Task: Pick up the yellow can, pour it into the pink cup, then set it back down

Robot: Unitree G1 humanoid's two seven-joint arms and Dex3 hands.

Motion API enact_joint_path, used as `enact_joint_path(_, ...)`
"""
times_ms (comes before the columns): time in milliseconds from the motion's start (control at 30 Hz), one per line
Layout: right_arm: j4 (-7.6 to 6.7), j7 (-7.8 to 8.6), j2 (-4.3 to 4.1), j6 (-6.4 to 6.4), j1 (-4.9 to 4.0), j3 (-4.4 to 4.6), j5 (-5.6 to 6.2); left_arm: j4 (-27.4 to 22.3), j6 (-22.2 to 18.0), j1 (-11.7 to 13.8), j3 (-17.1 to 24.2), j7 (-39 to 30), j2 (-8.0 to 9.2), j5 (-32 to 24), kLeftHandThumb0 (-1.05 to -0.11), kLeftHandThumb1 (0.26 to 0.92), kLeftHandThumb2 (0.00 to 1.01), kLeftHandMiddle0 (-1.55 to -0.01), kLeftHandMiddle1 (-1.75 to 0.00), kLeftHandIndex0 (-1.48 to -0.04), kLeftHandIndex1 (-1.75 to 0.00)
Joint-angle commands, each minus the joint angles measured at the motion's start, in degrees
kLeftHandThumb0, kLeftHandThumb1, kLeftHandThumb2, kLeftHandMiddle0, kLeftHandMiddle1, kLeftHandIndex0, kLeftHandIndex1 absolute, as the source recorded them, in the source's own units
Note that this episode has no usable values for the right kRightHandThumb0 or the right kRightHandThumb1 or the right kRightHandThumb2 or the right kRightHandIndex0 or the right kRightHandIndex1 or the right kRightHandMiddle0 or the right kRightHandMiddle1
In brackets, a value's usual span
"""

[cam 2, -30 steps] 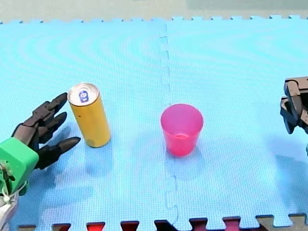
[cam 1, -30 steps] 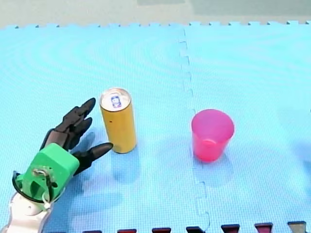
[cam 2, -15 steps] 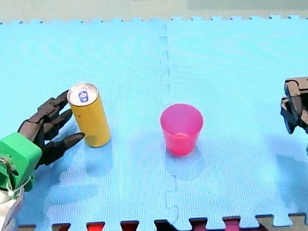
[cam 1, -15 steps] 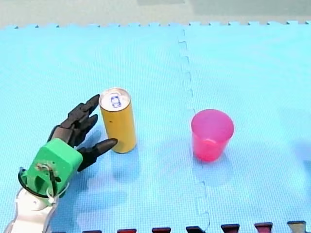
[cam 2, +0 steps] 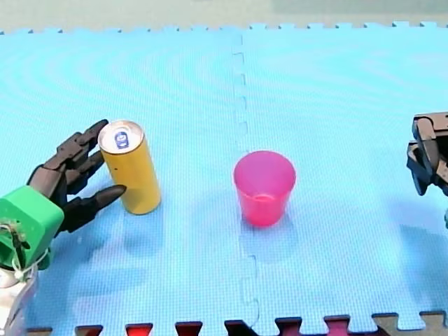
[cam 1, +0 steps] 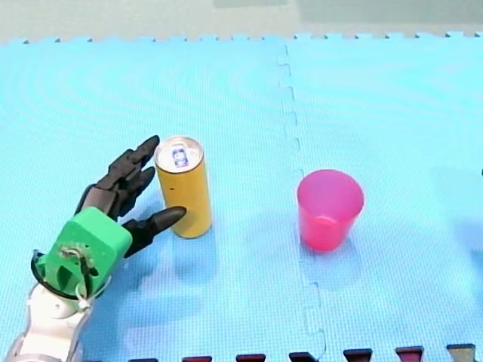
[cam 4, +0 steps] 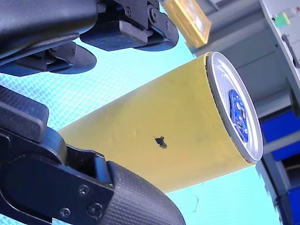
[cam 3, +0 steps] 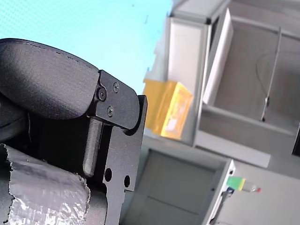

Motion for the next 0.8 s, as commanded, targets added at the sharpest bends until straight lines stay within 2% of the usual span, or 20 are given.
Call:
enact_joint_path(0, -0.18, 0.3, 0.07, -0.06, 0.15, -0.3, 0.48, 0.2, 0.3, -0.8, -0.1, 0.2, -0.1, 0.2, -0.959, 0.84, 0.0, -0.36, 0.0, -0.29, 0.0)
enact_joint_path(233, -0.61, 1.04, 0.29, 0.2, 0.43, -0.62, 1.2, 0.6, 0.9, -1.7, -0.6, 1.0, -0.56, 0.6, -0.952, 0.834, 0.0, -0.36, 0.0, -0.29, 0.0)
enact_joint_path(767, -1.41, 0.58, 0.61, 0.24, 0.86, -0.41, 1.01, 0.4, 0.9, -2.0, -1.4, 0.8, -0.51, 1.4, -0.955, 0.834, 0.0, -0.38, -0.01, -0.3, 0.0)
